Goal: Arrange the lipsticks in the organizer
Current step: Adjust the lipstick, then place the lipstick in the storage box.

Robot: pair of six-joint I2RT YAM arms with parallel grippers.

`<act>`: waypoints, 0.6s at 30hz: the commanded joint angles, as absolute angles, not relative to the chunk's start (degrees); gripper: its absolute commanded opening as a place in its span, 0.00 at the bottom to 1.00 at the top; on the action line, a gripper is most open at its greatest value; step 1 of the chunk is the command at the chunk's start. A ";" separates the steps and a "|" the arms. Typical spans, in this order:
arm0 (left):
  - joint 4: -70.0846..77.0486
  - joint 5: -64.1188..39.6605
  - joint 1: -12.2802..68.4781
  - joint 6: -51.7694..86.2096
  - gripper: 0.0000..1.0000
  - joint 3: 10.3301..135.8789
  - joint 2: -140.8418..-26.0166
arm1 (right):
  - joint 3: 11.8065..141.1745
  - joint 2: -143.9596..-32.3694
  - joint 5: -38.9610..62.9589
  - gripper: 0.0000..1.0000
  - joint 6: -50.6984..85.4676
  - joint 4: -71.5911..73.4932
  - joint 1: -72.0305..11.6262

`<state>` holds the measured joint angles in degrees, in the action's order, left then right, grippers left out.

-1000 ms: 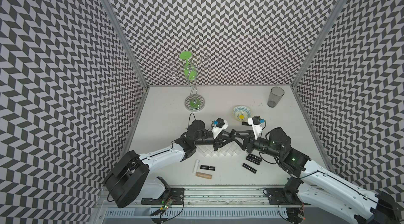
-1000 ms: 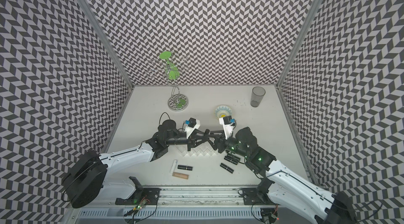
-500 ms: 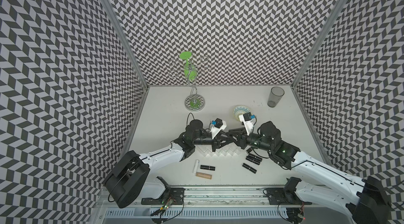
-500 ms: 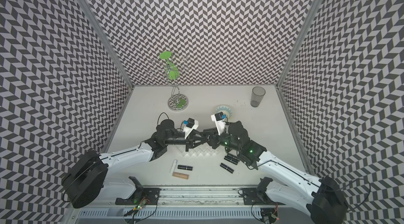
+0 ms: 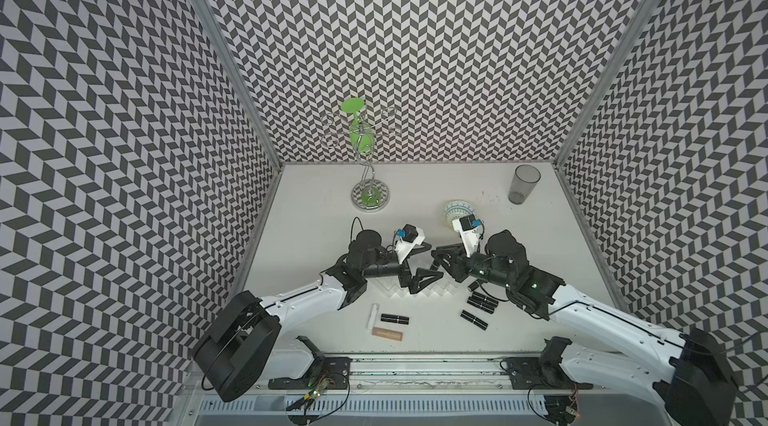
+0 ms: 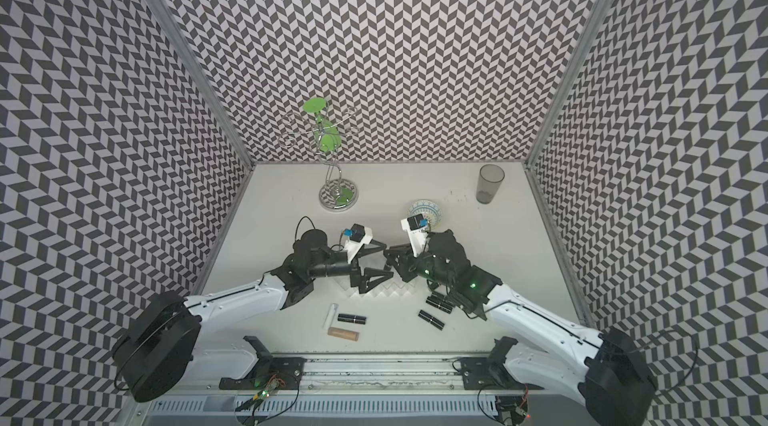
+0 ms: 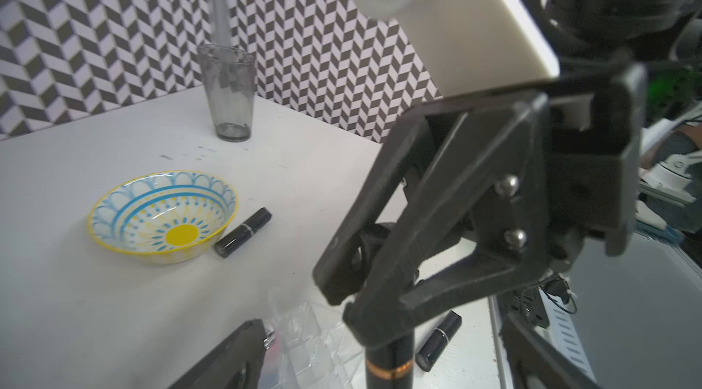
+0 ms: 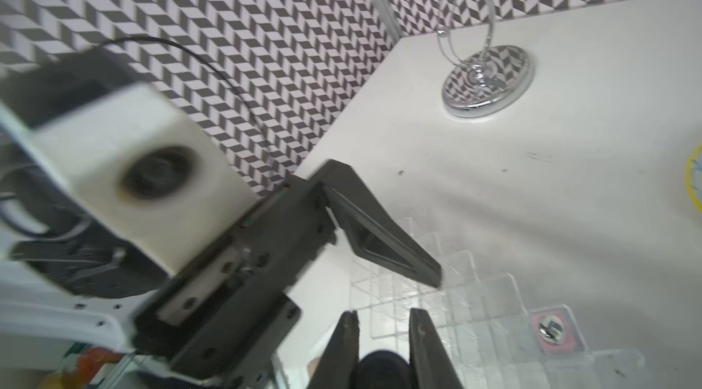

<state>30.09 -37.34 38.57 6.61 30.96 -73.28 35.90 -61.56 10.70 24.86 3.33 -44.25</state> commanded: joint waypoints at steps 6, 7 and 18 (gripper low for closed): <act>27.64 -18.91 35.51 19.62 1.00 27.26 -67.10 | 34.81 -63.90 -7.82 0.07 23.08 0.31 -44.46; 28.03 -18.11 35.51 20.64 1.00 26.70 -66.69 | 34.90 -64.60 -8.80 0.07 22.94 0.72 -44.47; 28.48 -17.28 35.51 21.26 1.00 24.35 -62.63 | 38.73 -73.28 -13.42 0.06 21.22 0.95 -42.42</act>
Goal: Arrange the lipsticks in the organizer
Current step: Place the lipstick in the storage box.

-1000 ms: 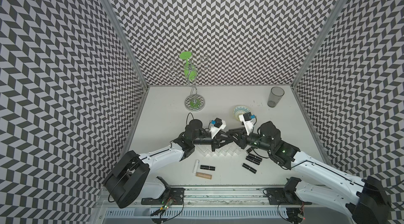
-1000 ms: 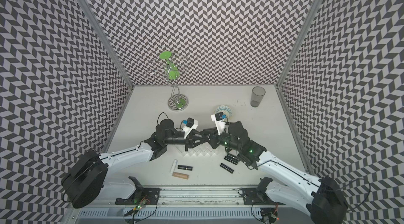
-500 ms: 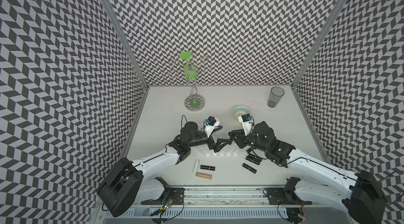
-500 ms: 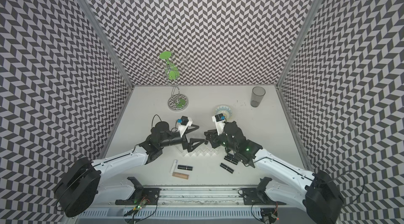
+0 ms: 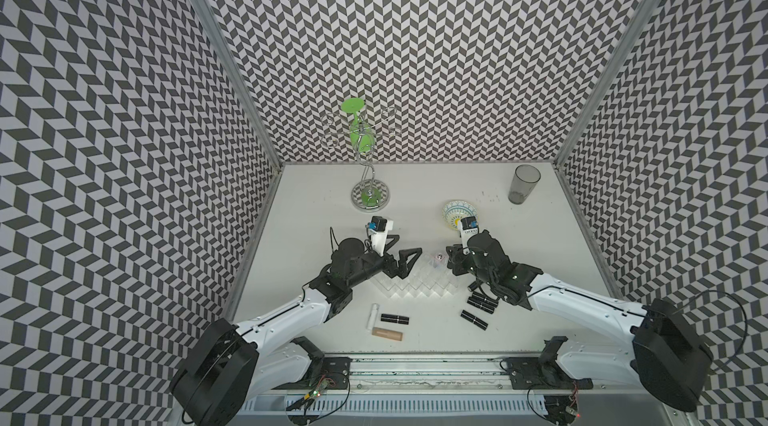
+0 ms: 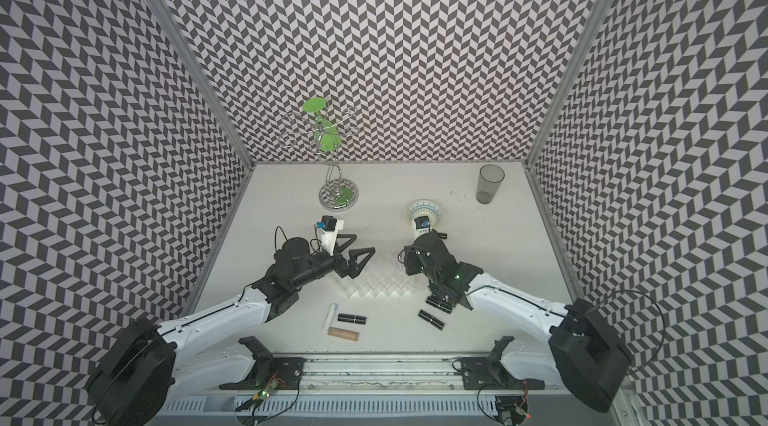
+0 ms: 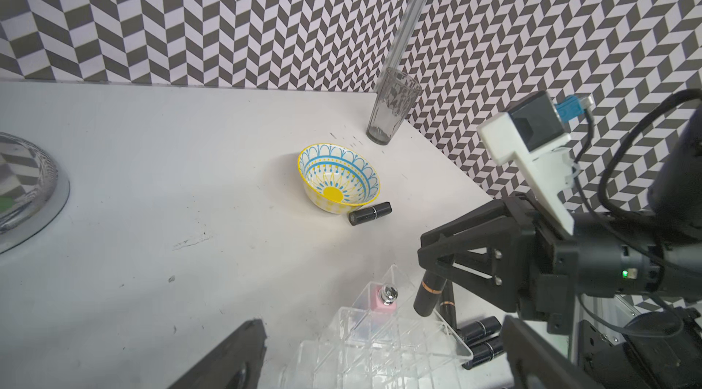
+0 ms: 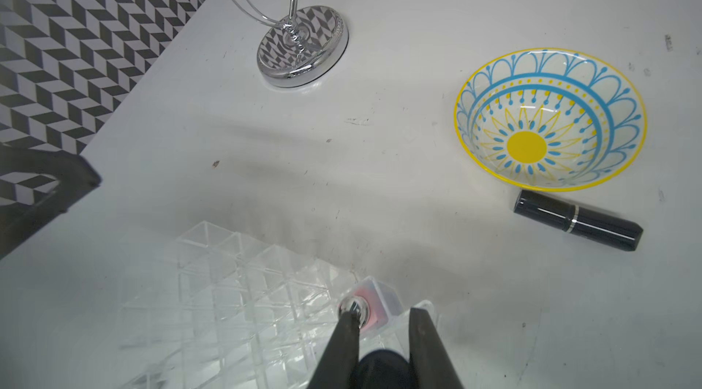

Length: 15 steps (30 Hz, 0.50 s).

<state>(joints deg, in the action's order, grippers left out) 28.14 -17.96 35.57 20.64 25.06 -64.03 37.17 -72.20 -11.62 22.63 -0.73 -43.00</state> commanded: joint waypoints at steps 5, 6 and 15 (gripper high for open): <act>28.23 -17.76 35.51 20.79 1.00 24.16 -61.96 | 38.88 -73.14 -11.07 0.06 20.54 2.05 -42.19; 28.24 -17.50 35.51 20.63 1.00 24.03 -61.82 | 38.83 -73.26 -10.61 0.06 20.43 1.97 -42.19; 29.54 -17.05 35.49 20.83 1.00 22.77 -61.50 | 37.24 -74.01 -7.26 0.06 19.78 4.94 -42.36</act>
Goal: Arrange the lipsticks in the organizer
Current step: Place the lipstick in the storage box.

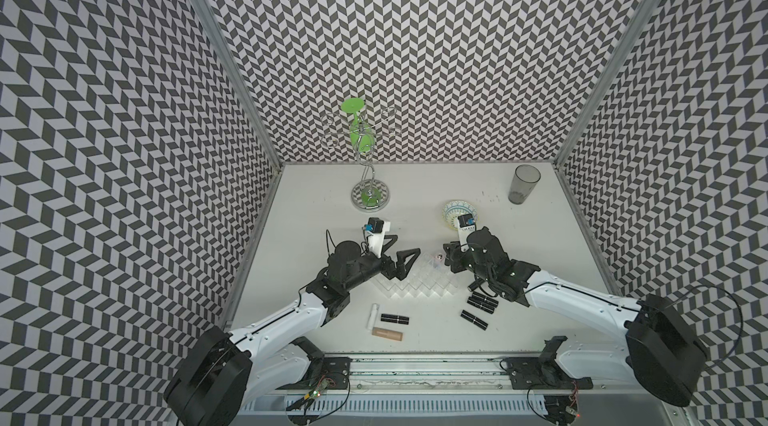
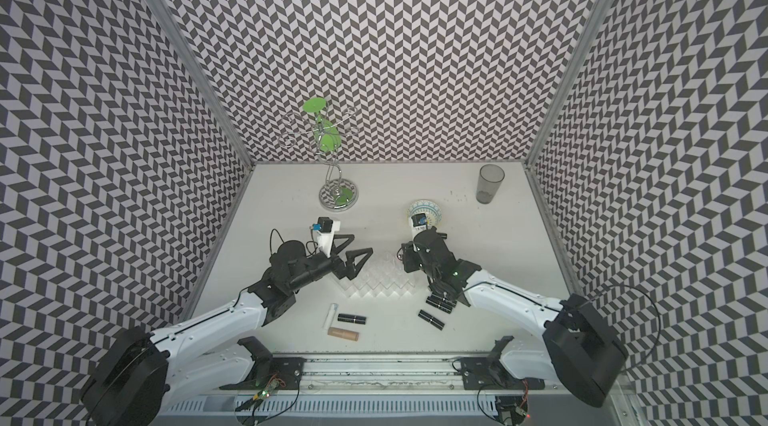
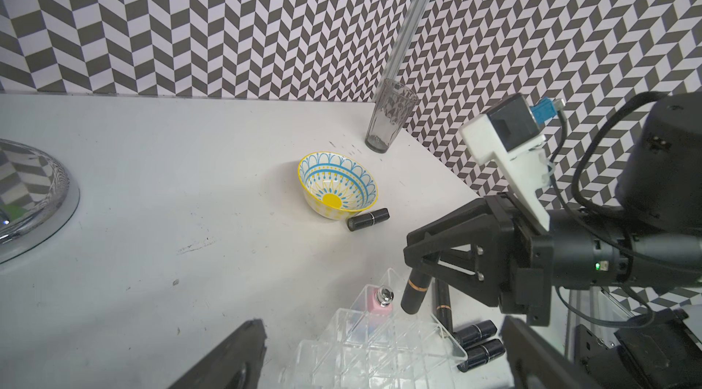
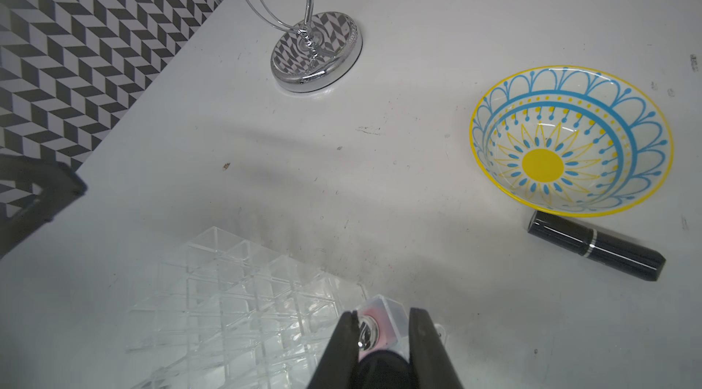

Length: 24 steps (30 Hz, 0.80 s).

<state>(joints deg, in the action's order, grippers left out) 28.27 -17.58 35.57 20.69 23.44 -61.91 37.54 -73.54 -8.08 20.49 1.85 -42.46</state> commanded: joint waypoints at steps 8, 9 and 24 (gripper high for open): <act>30.31 -17.07 35.51 21.18 1.00 22.37 -62.49 | 35.86 -75.58 -9.37 0.07 19.04 5.59 -42.87; 30.67 -17.24 35.55 21.22 1.00 22.25 -62.64 | 35.78 -75.66 -9.87 0.07 18.71 5.77 -43.33; 31.35 -17.05 36.01 22.24 1.00 18.81 -58.49 | 33.84 -80.79 -16.65 0.30 17.37 11.29 -47.27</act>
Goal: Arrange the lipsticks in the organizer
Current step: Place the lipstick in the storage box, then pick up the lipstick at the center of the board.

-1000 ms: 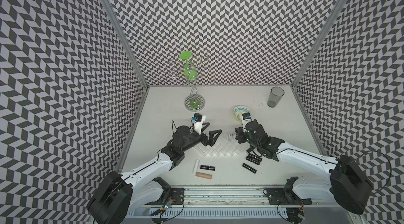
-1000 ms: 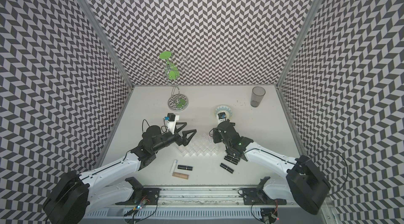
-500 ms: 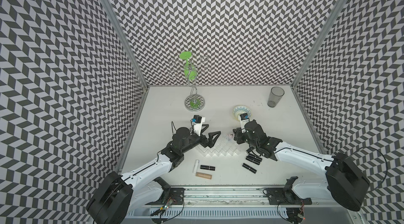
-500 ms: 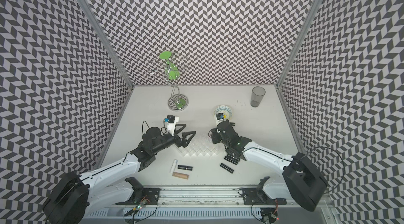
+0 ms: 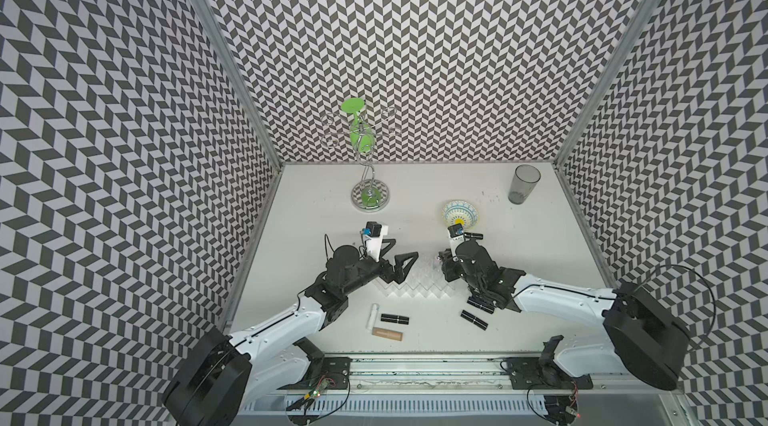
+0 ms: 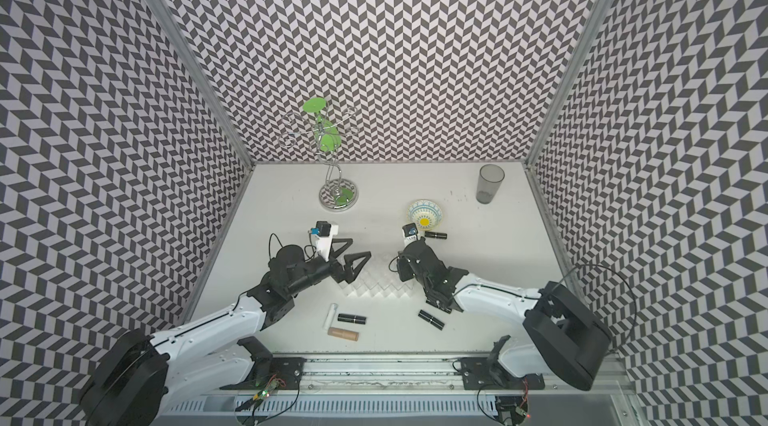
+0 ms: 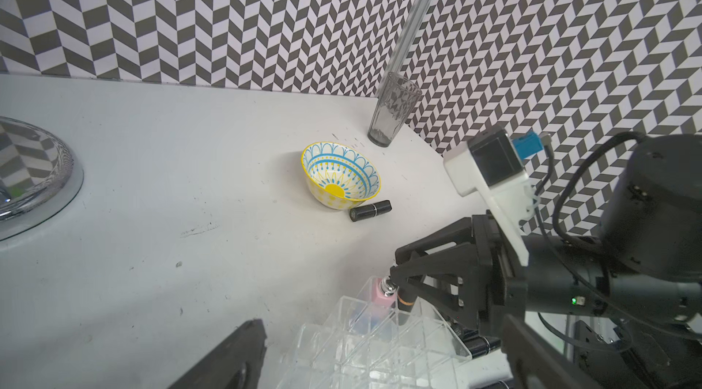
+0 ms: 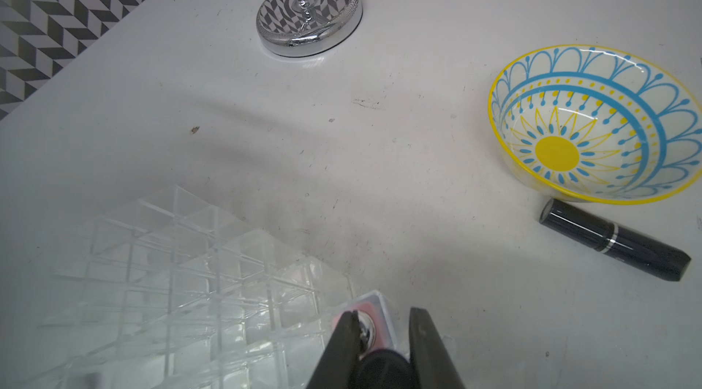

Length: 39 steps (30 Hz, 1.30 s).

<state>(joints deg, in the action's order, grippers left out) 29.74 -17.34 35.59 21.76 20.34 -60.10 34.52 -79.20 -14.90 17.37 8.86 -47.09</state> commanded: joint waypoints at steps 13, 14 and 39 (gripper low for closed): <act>30.64 -13.57 37.52 24.84 1.00 16.75 -55.88 | 35.83 -74.26 -10.27 0.45 20.08 7.14 -47.26; 30.72 -13.18 37.66 25.16 1.00 16.47 -55.66 | 36.17 -72.53 -10.47 0.46 20.88 4.56 -47.24; 27.84 -14.35 39.81 25.04 1.00 14.86 -50.71 | 25.58 -64.61 -4.09 0.43 34.33 -14.31 -33.27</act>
<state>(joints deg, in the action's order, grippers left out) 28.69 -14.72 39.42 25.91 15.79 -51.35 25.74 -62.94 -7.77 34.96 -19.31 -33.47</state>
